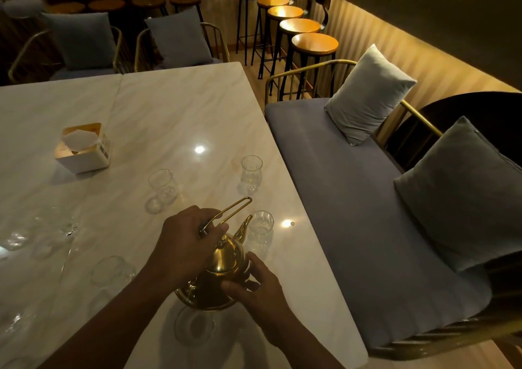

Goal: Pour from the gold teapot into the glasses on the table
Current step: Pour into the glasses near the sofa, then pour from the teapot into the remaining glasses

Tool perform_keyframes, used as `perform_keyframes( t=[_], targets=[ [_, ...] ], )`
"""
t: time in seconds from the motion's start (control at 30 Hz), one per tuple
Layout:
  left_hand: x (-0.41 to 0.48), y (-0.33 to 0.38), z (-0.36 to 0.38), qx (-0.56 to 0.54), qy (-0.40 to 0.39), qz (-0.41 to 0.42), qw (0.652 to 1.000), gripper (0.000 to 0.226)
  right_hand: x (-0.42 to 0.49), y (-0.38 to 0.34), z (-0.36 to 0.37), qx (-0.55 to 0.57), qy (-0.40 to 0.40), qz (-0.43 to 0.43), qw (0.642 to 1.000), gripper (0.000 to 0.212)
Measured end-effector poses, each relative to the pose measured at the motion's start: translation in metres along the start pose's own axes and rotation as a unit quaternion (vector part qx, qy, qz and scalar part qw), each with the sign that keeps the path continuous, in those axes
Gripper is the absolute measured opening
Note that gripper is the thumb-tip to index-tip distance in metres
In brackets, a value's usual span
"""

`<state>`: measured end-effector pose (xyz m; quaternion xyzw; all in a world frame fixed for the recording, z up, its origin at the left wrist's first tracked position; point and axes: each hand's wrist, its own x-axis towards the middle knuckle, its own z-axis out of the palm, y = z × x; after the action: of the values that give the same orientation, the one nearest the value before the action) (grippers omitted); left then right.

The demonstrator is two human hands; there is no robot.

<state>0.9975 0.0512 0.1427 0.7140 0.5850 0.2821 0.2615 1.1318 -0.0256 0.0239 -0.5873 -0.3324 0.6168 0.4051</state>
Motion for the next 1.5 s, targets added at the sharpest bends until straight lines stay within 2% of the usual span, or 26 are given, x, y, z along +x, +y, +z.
perform_keyframes(
  t=[0.2, 0.47, 0.57, 0.73, 0.97, 1.37, 1.5],
  targets=[
    [0.008, 0.002, 0.005, 0.002, -0.006, 0.003, 1.0, 0.035, 0.003, 0.0, -0.003, 0.008, -0.003, 0.003, 1.0, 0.092],
    [0.014, 0.007, 0.01, 0.006, -0.02, -0.009, 1.0, 0.036, 0.002, -0.001, -0.003, 0.027, -0.019, 0.01, 0.999, 0.074],
    [0.015, 0.008, 0.011, 0.016, -0.026, -0.011, 0.999, 0.038, 0.002, 0.0, -0.003, 0.031, -0.016, 0.024, 0.999, 0.081],
    [0.019, 0.01, 0.012, 0.025, -0.034, -0.005, 0.999, 0.036, 0.002, 0.0, -0.005, 0.046, -0.016, 0.027, 0.998, 0.067],
    [0.022, 0.013, 0.016, 0.027, -0.039, -0.008, 0.999, 0.038, 0.003, 0.002, -0.006, 0.056, -0.012, 0.025, 0.998, 0.097],
    [0.025, 0.017, 0.017, 0.029, -0.037, -0.002, 0.999, 0.035, 0.005, 0.0, -0.006, 0.063, -0.012, 0.028, 0.998, 0.104],
    [0.026, 0.018, 0.017, 0.028, -0.037, -0.008, 0.999, 0.036, 0.004, 0.0, -0.006, 0.066, -0.015, 0.03, 0.997, 0.098]
  ],
)
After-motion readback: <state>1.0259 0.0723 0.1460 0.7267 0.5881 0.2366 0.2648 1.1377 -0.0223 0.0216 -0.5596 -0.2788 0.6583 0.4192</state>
